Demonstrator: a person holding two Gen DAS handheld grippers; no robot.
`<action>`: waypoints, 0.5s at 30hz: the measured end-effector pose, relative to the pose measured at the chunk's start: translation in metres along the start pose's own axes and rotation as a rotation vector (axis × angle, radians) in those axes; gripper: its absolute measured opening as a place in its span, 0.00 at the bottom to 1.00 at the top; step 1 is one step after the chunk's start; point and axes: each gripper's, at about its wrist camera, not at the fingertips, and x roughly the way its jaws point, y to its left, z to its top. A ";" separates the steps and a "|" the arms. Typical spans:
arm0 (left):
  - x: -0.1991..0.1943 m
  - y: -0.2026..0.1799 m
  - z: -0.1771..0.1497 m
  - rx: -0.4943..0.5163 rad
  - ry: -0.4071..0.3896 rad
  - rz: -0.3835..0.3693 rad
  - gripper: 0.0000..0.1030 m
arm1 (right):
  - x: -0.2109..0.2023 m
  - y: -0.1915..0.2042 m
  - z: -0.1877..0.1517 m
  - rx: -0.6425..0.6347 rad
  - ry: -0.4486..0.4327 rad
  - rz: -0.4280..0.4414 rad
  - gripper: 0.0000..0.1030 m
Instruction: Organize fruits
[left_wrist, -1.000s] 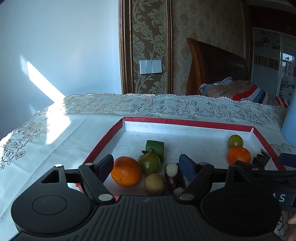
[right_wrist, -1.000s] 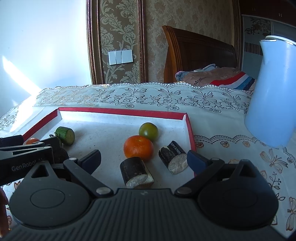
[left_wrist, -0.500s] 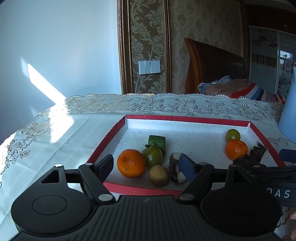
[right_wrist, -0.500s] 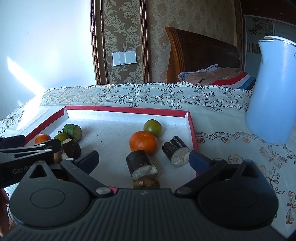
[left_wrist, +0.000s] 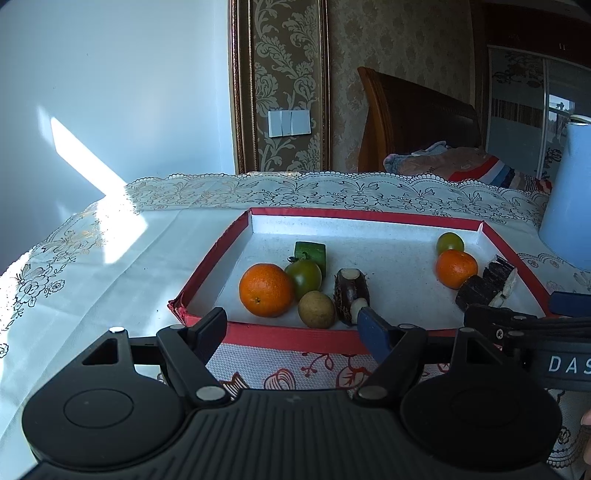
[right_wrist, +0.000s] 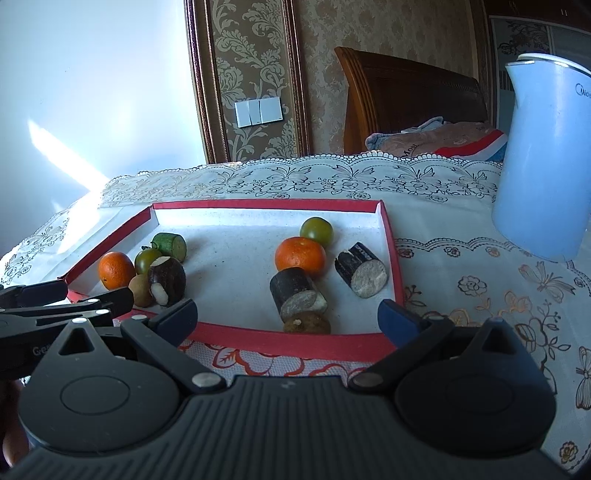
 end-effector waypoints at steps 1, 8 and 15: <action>-0.001 0.001 -0.001 -0.001 0.003 -0.003 0.75 | -0.001 0.000 -0.001 0.000 -0.003 -0.006 1.00; -0.009 0.008 -0.008 -0.011 0.012 -0.020 0.75 | -0.011 -0.002 -0.008 0.022 0.001 0.005 1.00; -0.016 0.014 -0.015 -0.005 0.024 -0.015 0.75 | -0.014 0.007 -0.018 -0.024 0.023 0.003 1.00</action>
